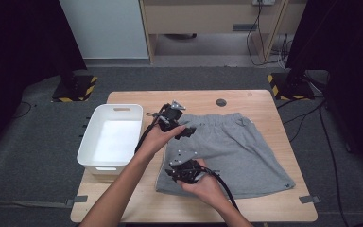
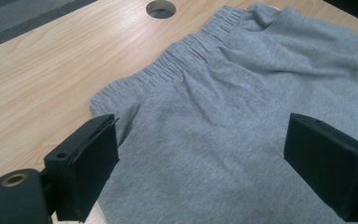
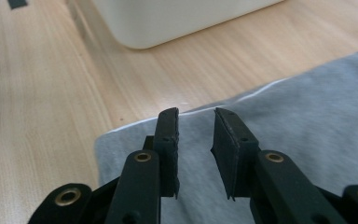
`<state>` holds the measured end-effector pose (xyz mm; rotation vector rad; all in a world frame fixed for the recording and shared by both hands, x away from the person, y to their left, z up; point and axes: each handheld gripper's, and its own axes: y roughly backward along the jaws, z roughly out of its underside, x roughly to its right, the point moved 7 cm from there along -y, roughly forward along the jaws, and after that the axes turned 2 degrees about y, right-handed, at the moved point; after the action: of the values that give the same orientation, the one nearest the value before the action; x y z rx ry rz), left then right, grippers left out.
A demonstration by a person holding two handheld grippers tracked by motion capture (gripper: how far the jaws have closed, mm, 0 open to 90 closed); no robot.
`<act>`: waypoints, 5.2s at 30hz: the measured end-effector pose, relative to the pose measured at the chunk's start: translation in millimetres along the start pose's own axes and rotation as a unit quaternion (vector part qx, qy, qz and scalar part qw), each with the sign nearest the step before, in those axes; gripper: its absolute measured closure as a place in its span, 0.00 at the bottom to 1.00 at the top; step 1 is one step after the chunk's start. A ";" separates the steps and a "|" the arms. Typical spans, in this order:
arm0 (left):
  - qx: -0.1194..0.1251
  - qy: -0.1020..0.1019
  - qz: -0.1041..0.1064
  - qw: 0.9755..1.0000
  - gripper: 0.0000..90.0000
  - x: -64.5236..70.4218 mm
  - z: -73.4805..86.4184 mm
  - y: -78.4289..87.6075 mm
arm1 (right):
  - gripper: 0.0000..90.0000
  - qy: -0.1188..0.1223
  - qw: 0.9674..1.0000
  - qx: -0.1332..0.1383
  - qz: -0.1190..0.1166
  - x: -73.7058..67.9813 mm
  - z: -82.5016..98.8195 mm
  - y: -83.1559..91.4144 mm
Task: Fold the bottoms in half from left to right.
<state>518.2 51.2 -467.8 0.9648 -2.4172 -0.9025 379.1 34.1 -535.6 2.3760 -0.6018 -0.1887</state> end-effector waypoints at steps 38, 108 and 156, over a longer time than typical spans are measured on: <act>0.009 0.020 -0.023 1.000 0.11 -11.2 1.1 4.1 | 0.92 0.018 0.999 -0.043 -0.018 -33.0 17.1 -34.6; -0.049 0.097 -0.069 0.992 0.62 -83.2 53.9 -83.1 | 0.92 -0.048 0.999 0.010 0.000 29.8 54.8 60.1; 0.042 0.046 -0.041 0.997 0.96 -49.1 -35.1 1.2 | 0.94 -0.012 0.990 0.111 -0.088 -34.0 -33.0 92.3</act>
<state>570.8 72.2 -447.1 1.1187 -2.3694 -0.7722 324.3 7.3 -451.8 2.6467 -0.4432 -0.2386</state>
